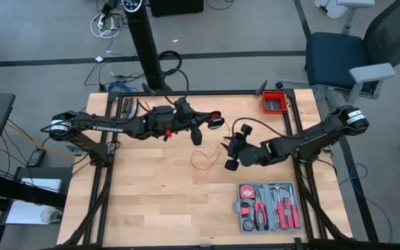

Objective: Coil cords
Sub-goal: Coil the wire

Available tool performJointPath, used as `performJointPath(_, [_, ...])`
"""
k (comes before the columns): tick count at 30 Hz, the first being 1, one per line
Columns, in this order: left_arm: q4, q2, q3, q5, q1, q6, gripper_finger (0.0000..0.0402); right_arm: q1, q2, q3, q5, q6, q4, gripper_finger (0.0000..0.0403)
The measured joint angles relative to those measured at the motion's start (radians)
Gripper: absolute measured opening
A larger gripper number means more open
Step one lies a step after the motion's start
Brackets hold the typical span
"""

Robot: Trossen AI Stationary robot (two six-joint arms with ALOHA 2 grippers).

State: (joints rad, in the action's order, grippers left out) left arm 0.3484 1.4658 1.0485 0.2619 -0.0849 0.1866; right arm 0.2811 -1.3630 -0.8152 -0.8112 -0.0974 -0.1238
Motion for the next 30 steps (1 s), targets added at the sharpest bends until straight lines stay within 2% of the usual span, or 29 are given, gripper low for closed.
performJointPath(3, [0.001,0.0,0.0,0.0,0.0,-0.001,0.0001,-0.007,-0.013,0.0,0.001,0.033,0.025,0.0094])
performJointPath(9, [0.007,0.0,0.0,0.001,0.001,-0.022,0.0001,-0.006,-0.01,0.0,-0.001,0.087,0.035,0.001])
performJointPath(11, [0.042,0.0,-0.012,0.012,0.002,-0.022,0.0001,0.001,-0.009,0.0,-0.029,0.092,0.038,0.001])
performJointPath(16, [0.271,0.0,-0.12,0.038,0.002,0.025,0.0001,0.008,-0.009,0.0,-0.091,0.117,0.044,0.0004])
performJointPath(21, [0.454,0.0,-0.2,0.093,0.0,0.08,0.0001,-0.043,-0.009,0.0,-0.105,0.139,0.04,0.0003])
performJointPath(25, [0.567,0.0,-0.229,0.093,0.0,0.122,0.0001,-0.103,-0.01,0.0,-0.043,0.147,0.062,0.0002])
performJointPath(30, [0.605,0.0,-0.236,0.093,0.0,0.144,0.0001,-0.126,-0.01,0.0,0.034,0.2,0.148,0.0001])
